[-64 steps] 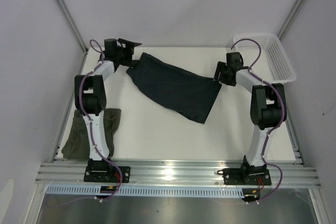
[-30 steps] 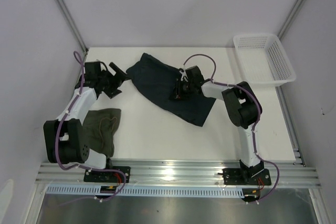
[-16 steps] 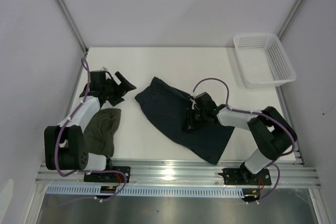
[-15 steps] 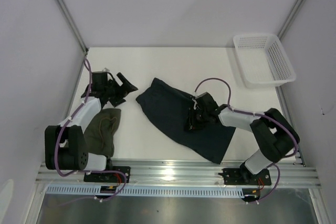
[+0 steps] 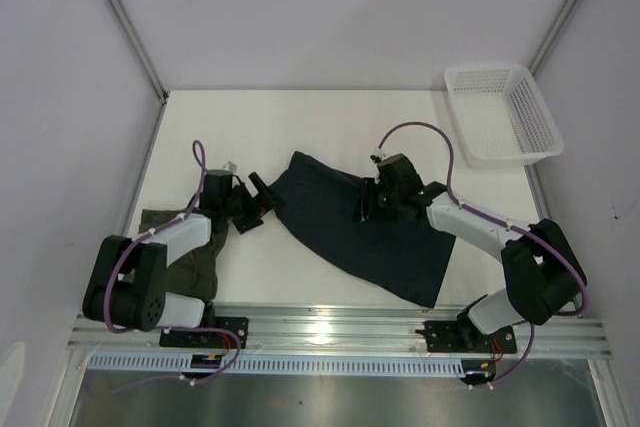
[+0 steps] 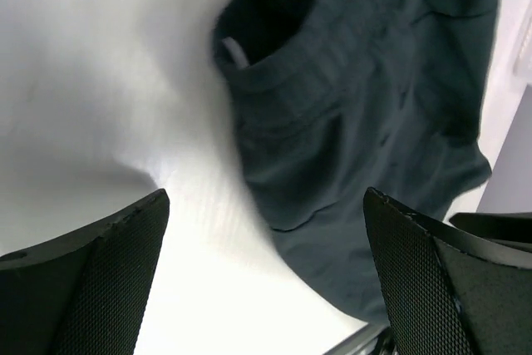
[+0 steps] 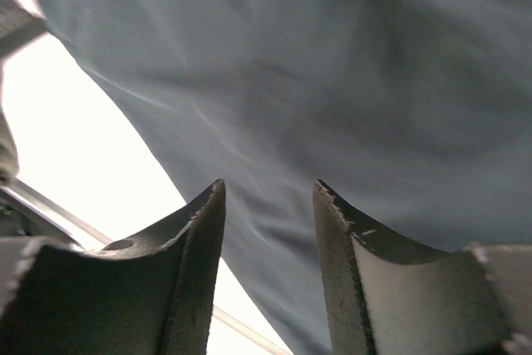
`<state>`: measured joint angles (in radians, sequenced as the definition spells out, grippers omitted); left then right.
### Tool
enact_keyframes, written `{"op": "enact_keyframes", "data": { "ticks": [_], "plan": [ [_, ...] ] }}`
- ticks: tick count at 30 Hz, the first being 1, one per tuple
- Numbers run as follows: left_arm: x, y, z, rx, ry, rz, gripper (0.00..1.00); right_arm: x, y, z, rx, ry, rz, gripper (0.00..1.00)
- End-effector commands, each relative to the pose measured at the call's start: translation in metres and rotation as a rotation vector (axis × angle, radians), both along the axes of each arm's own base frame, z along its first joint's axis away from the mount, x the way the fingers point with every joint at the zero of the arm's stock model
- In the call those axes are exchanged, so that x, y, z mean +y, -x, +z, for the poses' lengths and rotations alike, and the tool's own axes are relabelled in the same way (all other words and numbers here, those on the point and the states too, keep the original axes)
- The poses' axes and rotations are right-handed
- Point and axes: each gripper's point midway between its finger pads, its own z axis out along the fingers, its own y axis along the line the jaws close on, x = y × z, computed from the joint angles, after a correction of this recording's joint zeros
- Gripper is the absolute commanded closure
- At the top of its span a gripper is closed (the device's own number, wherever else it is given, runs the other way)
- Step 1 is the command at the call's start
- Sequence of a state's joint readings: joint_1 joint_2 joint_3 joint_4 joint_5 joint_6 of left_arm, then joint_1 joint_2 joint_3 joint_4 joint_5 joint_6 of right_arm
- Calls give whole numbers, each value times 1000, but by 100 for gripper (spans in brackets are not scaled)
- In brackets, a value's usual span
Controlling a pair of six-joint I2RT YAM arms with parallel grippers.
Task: Fold and stack the shorts
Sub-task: Fold the shorts
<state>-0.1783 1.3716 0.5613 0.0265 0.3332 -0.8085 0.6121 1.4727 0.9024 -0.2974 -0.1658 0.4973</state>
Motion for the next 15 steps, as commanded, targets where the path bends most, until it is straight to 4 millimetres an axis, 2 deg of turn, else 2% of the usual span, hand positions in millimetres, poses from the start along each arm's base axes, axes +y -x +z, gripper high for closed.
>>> {"op": "enact_keyframes", "data": {
  "ticks": [1, 5, 7, 8, 10, 12, 15],
  "plan": [
    [7, -13, 17, -113, 23, 102, 1, 28, -26, 23, -87, -77, 15, 52],
    [7, -23, 18, -143, 48, 137, 1, 61, -45, 38, -151, -184, 40, 53],
    [6, -24, 8, -128, 63, 146, 1, 73, -57, 41, -166, -209, 45, 53],
    [3, -30, 14, -159, 90, 148, 1, 83, -63, 48, -188, -247, 65, 53],
    [0, -30, 7, -150, 114, 154, 1, 98, -75, 48, -184, -275, 77, 53],
    [-4, -38, 17, -216, 149, 144, 1, 114, -82, 52, -181, -336, 105, 55],
    [-11, -42, 4, -189, 185, 130, 1, 135, -98, 45, -153, -393, 114, 58]
  ]
}}
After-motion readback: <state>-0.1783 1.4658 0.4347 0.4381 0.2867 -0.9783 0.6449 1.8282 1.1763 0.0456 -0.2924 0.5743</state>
